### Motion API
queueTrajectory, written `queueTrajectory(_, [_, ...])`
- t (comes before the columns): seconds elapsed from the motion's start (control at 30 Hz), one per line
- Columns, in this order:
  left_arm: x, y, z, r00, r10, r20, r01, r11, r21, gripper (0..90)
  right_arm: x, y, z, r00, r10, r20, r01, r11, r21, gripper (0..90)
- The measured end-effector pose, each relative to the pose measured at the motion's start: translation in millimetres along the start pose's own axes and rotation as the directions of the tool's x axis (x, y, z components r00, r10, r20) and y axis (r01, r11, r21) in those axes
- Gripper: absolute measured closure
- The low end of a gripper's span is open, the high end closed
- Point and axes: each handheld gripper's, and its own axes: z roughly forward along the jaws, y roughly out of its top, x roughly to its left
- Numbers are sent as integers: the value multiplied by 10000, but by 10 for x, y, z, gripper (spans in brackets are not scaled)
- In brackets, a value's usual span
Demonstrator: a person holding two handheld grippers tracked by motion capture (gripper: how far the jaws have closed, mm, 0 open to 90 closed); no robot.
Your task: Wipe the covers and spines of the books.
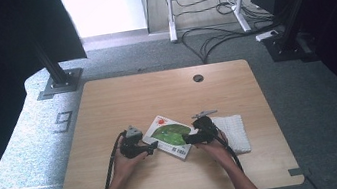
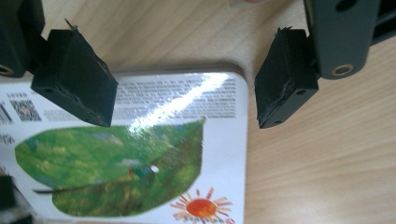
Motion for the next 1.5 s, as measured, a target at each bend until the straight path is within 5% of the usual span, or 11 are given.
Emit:
queueTrajectory(0.17, [11, 43, 53, 10000, -38, 40, 39, 9999, -110, 219, 62, -136, -107, 9990, 197, -403, -201, 9997, -115, 184])
queueTrajectory(0.37, [38, 39, 119, 9988, -389, 284, 390, 9992, -17, 227, 85, -204, -2, 9988, 203, -437, -195, 9997, 175, 177])
queueTrajectory(0.73, [-29, 25, 86, 9983, -154, 561, 122, 9983, 573, 195, 23, -65, 125, 9997, 83, -219, -75, 9992, 384, 170])
queueTrajectory(1.2, [-266, -139, -106, 9977, -4, 671, -64, 9949, 1011, 188, -66, 49, 221, 9956, -381, -858, 406, 9988, 284, 224])
queueTrajectory(1.37, [-264, -146, -127, 9975, -82, 695, 19, 9960, 895, 188, -83, 42, 188, 9940, -415, -1009, 422, 9991, 47, 245])
queueTrajectory(1.5, [-249, -125, -227, 9991, -94, 409, 79, 9993, 371, 196, -88, 67, -138, 9969, -615, -482, 565, 9936, -983, 237])
